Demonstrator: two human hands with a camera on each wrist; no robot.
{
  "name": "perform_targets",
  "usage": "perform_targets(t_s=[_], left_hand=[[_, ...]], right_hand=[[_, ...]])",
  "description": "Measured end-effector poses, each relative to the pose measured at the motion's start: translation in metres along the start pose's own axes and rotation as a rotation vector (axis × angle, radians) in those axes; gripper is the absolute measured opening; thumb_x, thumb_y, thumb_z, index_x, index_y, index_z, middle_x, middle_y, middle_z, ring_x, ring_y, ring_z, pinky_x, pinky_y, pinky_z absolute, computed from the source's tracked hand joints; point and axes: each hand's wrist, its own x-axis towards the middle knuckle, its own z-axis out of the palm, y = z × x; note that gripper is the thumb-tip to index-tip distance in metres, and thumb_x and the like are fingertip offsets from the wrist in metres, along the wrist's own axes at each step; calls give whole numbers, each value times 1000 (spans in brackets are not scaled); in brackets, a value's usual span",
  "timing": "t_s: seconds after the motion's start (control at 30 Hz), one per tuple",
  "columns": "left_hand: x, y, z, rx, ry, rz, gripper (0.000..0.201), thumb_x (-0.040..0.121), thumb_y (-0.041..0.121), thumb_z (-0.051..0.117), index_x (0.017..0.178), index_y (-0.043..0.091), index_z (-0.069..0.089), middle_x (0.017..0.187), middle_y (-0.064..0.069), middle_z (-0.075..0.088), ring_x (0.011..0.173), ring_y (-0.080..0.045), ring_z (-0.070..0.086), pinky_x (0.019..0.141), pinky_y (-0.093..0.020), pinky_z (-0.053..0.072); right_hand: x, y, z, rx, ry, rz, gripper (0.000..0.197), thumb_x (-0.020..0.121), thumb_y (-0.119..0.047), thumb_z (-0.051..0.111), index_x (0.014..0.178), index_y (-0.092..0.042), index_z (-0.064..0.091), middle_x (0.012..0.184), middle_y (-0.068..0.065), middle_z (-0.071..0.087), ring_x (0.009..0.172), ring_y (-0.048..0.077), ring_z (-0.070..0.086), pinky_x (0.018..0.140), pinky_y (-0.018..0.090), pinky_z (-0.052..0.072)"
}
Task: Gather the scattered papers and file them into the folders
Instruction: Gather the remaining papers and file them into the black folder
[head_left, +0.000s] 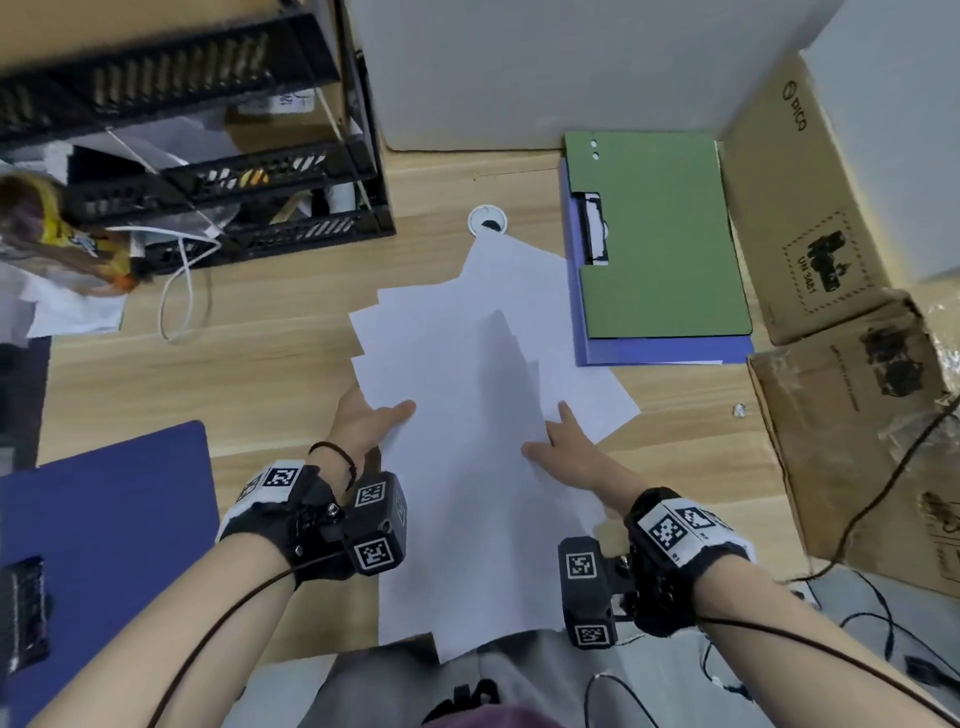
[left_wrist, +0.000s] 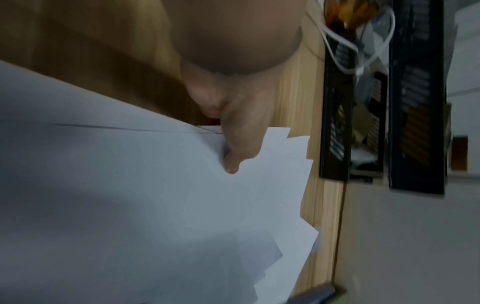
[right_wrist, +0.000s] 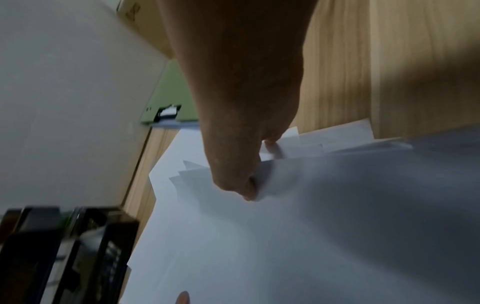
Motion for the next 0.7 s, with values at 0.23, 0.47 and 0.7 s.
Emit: perform_targets(t_s=[0.23,0.47,0.7], left_hand=[[-8,-61,-89,-24,66,-174,44,81,23,76,122,13,62,116,-3,68,105,-24,64,96,-41,49],[-19,-84,-135,-152,121,-225,36,86,34,69,117,17,60,112,1,66,100,-20,63,86,-35,50],[-18,-66,-133,-240,66,-199,19,99,28,50,113,17,57,106,-2,62,97,-21,58,90,-37,47]], right_hand=[[13,-46,61,-125,-135,-105,28,98,-18,42,111,-6,64,143,12,48,148,20,-20,116,28,1],[20,-74,93,-140,-47,-197,30,100,-16,43,116,0,64,120,9,58,145,30,18,106,28,27],[7,-51,57,354,388,-71,26,94,-20,43,114,-17,60,110,7,71,98,29,68,88,46,56]])
